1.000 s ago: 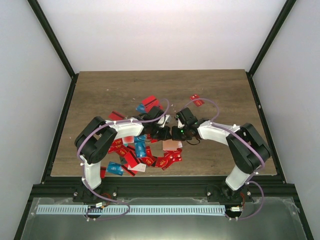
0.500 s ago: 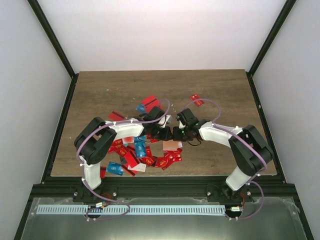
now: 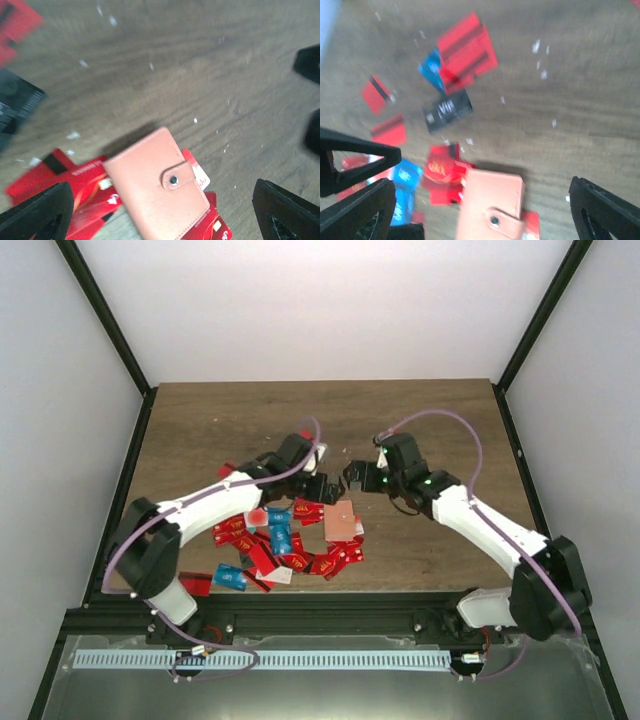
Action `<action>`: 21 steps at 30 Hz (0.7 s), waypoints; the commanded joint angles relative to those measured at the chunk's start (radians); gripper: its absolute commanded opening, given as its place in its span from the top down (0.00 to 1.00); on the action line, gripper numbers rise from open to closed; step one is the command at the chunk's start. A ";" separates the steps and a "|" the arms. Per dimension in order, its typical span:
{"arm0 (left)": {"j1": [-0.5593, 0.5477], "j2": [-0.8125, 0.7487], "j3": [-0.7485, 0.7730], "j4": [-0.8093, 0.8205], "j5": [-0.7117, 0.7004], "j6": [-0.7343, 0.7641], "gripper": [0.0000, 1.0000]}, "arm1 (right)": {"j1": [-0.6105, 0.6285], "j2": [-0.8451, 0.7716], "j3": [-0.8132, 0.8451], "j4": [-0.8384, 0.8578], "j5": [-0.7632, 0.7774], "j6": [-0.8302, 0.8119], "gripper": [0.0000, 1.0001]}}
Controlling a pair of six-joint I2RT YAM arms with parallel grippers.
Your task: Put the credit cards into the card holder
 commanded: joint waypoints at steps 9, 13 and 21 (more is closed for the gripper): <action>0.146 -0.431 -0.152 0.151 -0.643 0.140 0.00 | -0.088 -0.157 0.060 0.125 0.411 -0.113 0.00; 0.164 -0.587 -0.370 0.382 -0.879 0.242 0.01 | -0.126 -0.166 0.018 0.170 0.489 -0.176 0.00; 0.337 -0.826 -0.791 0.831 -0.815 0.452 0.00 | -0.190 -0.261 -0.399 0.720 0.629 -0.381 0.00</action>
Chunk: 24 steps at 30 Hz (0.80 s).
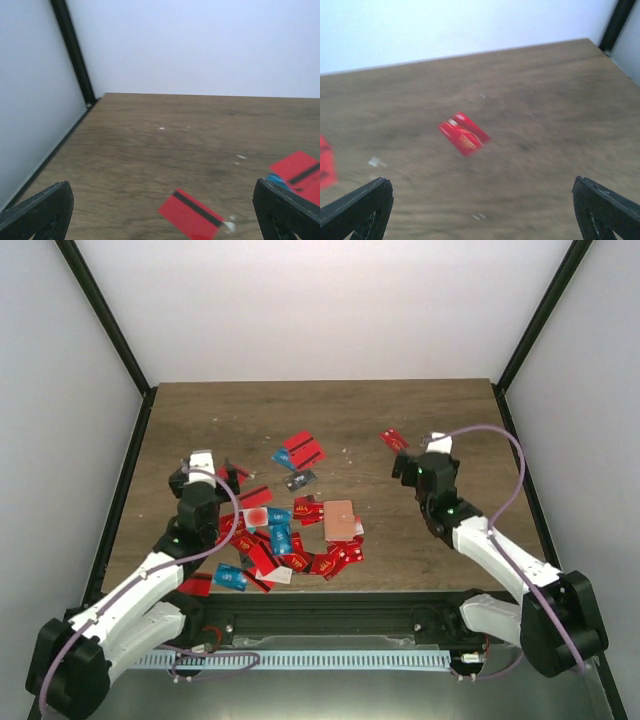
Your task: Put the credit cards into the card holder
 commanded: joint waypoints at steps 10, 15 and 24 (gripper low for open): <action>0.325 0.230 -0.285 0.645 0.205 0.064 0.00 | -0.142 0.141 -0.399 0.784 -0.031 -0.267 0.00; 0.387 0.377 -0.282 0.850 0.331 0.102 0.00 | -0.198 0.222 -0.473 1.076 -0.153 -0.340 0.00; 0.516 0.645 -0.215 1.019 0.567 0.069 0.04 | -0.355 0.428 -0.476 1.323 -0.416 -0.288 0.00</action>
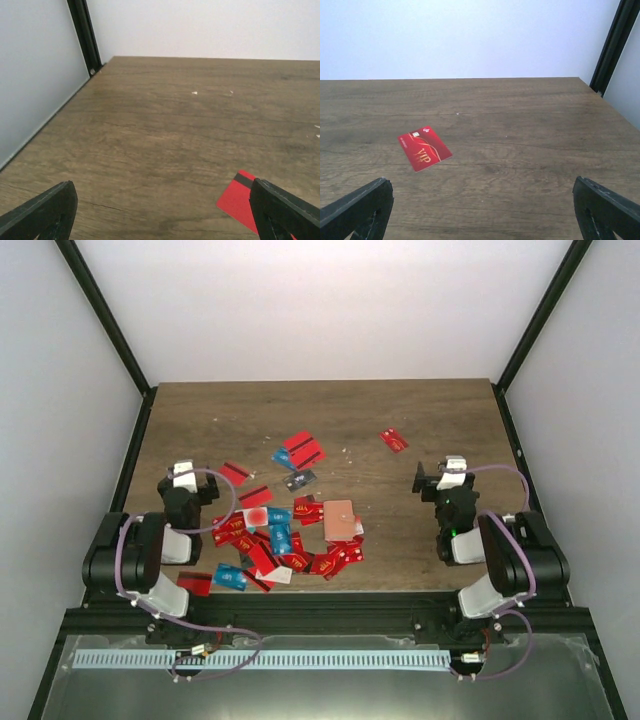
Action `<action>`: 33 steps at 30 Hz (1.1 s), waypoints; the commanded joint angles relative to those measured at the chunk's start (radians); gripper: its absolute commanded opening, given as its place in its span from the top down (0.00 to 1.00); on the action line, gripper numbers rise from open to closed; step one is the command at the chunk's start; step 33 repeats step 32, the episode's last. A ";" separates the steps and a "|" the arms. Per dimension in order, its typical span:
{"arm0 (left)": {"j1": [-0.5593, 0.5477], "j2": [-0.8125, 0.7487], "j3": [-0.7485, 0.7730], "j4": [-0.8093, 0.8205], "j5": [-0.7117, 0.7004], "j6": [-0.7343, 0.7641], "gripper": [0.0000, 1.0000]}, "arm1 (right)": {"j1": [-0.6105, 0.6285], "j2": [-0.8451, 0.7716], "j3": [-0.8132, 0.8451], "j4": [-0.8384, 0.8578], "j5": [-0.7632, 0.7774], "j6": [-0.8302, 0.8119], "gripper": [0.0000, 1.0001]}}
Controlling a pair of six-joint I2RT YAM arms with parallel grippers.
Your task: Put the credit cards into the card holder
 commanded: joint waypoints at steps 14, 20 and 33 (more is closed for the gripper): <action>0.025 0.037 0.073 0.025 0.150 0.001 0.00 | -0.071 0.044 0.014 0.137 -0.156 0.020 0.00; 0.025 0.036 0.074 0.024 0.150 0.001 0.00 | -0.070 0.040 0.019 0.121 -0.157 0.023 0.00; 0.024 0.036 0.073 0.023 0.150 0.000 0.00 | -0.071 0.042 0.021 0.120 -0.161 0.022 0.00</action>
